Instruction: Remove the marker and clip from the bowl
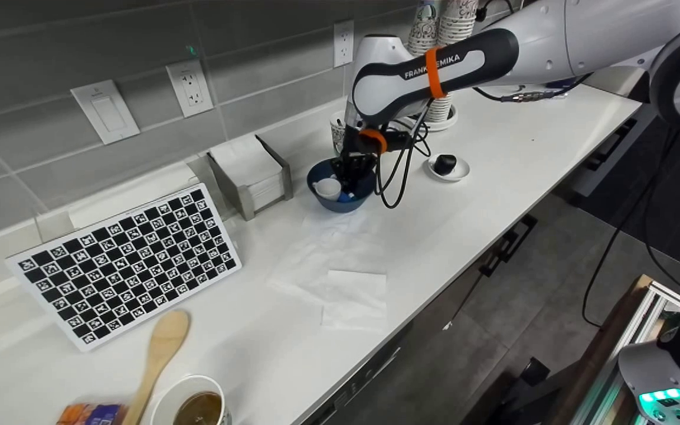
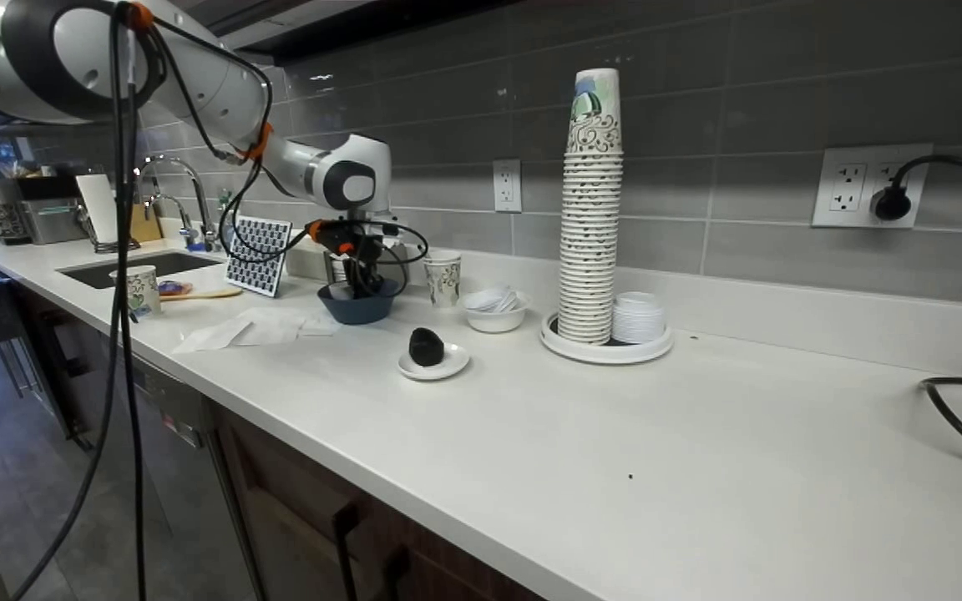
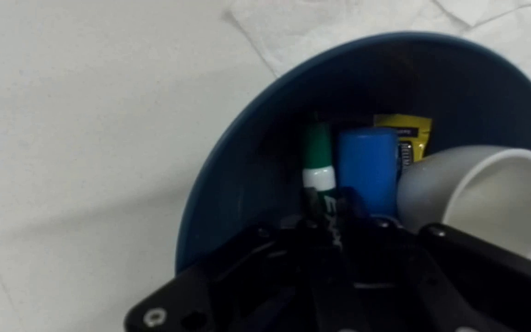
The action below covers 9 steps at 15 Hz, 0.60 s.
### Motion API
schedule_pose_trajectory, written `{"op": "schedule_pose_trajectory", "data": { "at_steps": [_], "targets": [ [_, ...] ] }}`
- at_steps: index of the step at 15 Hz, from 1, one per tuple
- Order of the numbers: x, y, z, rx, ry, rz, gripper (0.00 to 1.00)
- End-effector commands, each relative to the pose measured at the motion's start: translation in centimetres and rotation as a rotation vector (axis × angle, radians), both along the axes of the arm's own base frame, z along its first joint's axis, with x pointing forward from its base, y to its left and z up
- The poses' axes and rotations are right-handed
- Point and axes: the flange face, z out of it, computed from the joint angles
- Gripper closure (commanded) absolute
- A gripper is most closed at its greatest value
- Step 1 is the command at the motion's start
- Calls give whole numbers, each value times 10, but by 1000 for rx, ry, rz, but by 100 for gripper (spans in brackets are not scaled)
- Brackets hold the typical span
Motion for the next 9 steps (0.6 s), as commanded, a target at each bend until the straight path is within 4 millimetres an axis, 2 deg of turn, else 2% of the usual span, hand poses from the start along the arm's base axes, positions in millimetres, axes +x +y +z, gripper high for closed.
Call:
{"op": "schedule_pose_trajectory", "data": {
  "at_steps": [1, 4, 5, 6, 9],
  "targets": [
    [4, 5, -7, 2, 26, -7, 100],
    [3, 5, 1, -7, 9, -7, 99],
    [2, 6, 1, -10, 7, -6, 74],
    [1, 8, 0, -13, 9, -2, 73],
    [0, 13, -6, -35, 4, 6, 55]
  ]
}}
